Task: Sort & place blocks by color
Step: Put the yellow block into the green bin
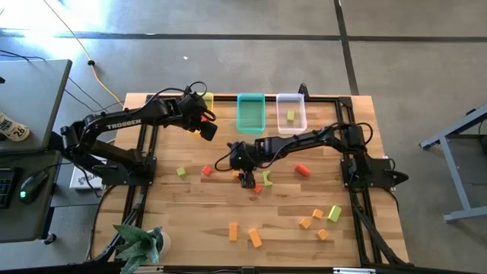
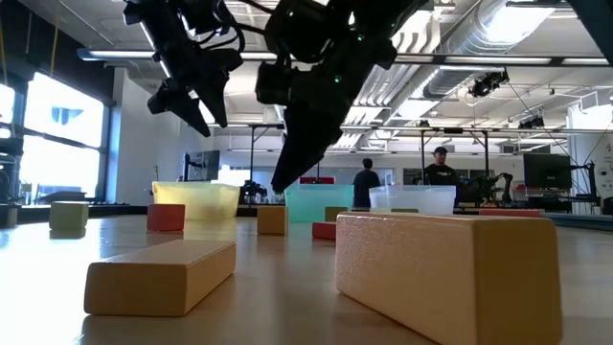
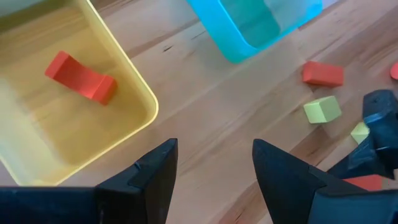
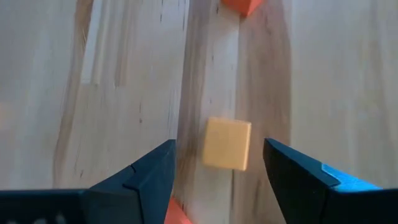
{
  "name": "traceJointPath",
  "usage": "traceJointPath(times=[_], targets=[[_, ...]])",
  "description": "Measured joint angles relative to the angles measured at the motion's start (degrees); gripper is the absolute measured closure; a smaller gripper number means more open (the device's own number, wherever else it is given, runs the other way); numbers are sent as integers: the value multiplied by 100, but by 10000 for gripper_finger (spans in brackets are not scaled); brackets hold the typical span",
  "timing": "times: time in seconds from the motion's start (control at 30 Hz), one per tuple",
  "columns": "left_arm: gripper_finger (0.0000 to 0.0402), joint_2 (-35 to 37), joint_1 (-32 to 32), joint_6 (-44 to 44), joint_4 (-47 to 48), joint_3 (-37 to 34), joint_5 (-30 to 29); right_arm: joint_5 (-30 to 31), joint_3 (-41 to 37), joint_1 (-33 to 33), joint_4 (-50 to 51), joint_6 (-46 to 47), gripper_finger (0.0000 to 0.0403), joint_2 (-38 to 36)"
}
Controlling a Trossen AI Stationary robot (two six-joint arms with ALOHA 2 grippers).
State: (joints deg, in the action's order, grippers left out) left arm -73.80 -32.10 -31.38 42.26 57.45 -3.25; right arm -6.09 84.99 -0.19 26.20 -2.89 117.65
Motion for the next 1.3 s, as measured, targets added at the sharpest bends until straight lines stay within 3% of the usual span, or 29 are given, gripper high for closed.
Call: traceJointPath(times=[0.43,0.67,0.93,1.3], targets=[[206,0,-2,4,2,0,0,284,0,101,-246,195,183,435],[206,0,2,262,58,-2,32,160,2,100,-337,718,302,471],[206,0,4,649,161,-2,153,160,2,78,-319,1382,304,442],[206,0,55,1099,168,-2,153,1069,2,-201,-197,1790,304,-91]])
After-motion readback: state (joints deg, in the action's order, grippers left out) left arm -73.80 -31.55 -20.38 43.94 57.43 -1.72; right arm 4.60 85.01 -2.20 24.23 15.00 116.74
